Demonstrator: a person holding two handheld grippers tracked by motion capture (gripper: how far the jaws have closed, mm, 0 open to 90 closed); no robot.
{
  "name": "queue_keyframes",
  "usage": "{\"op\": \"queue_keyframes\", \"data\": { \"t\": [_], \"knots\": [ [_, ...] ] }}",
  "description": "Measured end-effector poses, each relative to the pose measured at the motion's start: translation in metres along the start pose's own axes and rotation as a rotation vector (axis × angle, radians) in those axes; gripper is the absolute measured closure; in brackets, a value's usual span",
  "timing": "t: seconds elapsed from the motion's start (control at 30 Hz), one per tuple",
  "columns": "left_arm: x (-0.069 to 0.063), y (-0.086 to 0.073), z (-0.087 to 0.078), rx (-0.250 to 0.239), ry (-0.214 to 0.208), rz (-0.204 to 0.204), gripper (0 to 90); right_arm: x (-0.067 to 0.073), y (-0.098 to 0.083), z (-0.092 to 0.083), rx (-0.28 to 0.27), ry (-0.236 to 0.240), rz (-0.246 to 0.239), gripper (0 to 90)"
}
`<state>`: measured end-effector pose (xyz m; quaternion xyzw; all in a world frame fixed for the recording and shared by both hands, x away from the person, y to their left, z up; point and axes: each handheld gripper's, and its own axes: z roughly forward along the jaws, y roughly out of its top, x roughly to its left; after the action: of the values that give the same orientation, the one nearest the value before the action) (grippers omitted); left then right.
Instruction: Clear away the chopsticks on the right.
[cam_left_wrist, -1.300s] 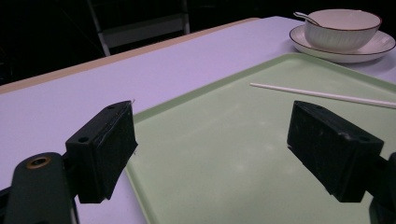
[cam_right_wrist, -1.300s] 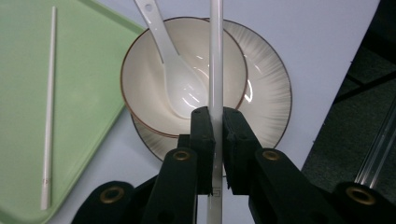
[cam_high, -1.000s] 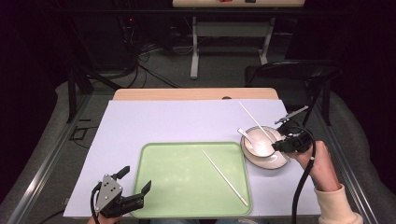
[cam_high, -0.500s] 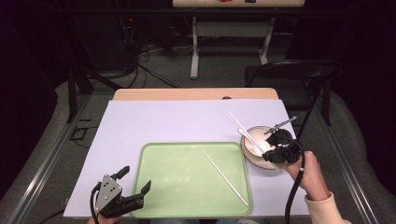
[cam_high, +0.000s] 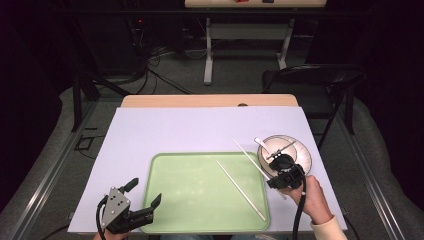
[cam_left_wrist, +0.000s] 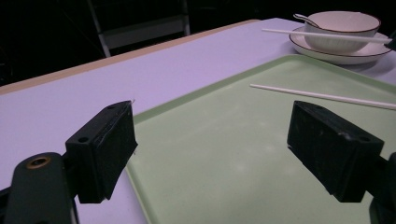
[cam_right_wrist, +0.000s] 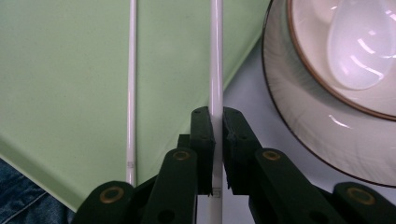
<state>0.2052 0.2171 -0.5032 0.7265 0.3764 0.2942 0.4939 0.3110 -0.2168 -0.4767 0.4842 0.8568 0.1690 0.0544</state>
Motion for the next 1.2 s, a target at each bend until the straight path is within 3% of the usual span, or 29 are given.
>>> {"op": "queue_keyframes", "data": {
  "t": [0.33,0.73,1.2],
  "knots": [
    [0.0,0.0,0.0,-0.001,0.0,0.001,15.4,0.016,0.0,0.03,0.078,0.037,0.003,83.4],
    [0.0,0.0,0.0,0.0,0.0,0.0,15.4,0.025,0.008,0.052,0.099,0.071,0.018,83.0],
    [0.0,0.0,-0.001,-0.006,0.0,0.002,15.4,0.036,0.008,0.056,0.096,0.059,-0.004,77.1]
  ]
}}
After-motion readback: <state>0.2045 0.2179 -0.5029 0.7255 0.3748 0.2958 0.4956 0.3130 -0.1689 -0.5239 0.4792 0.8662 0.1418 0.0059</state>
